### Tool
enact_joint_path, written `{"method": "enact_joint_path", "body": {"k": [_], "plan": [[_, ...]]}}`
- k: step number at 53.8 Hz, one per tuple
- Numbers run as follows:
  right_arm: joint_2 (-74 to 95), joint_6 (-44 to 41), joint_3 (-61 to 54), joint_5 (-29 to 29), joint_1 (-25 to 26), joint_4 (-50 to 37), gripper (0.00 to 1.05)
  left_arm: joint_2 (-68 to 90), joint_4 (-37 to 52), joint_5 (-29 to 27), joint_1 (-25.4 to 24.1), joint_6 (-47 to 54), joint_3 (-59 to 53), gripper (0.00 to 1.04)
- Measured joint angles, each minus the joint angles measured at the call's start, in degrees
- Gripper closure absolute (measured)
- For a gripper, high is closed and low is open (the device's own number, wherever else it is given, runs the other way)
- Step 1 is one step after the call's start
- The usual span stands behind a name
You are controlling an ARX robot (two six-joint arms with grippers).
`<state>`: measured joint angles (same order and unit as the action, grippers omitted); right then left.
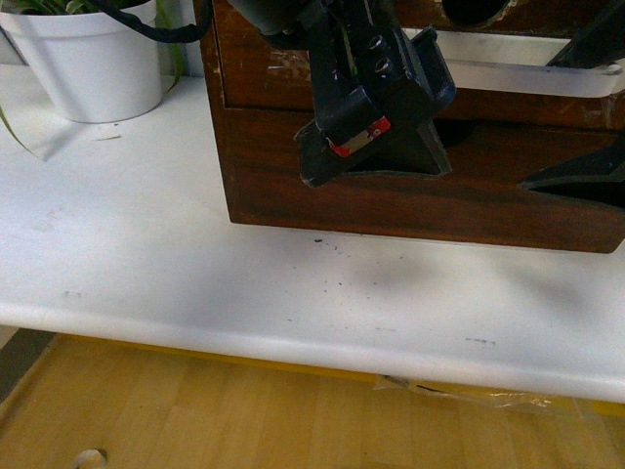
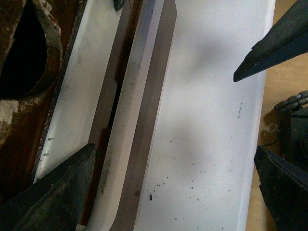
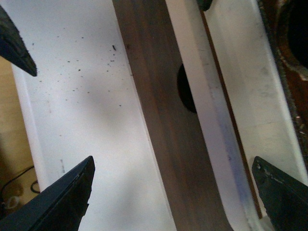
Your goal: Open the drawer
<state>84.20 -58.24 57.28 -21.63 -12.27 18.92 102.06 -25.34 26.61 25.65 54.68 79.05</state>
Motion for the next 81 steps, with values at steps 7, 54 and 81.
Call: {"method": "enact_joint_path", "body": {"k": [7,54,81], "plan": [[0.0,-0.3,0.7,-1.0,-0.1,3.4,0.09,-0.2,-1.1,0.2,-0.1,1.9,-0.2,0.07],[-11.5,-9.6,-5.8,-7.5,-1.0,17.7,0.09,-13.0,-9.9,-0.9,3.9,11.0,-11.5,0.06],[-19.8,2.8,-10.0,-18.3,5.6,6.2,0.09,-23.0,10.3,5.7,1.7,-4.3,-19.6,0.06]]}}
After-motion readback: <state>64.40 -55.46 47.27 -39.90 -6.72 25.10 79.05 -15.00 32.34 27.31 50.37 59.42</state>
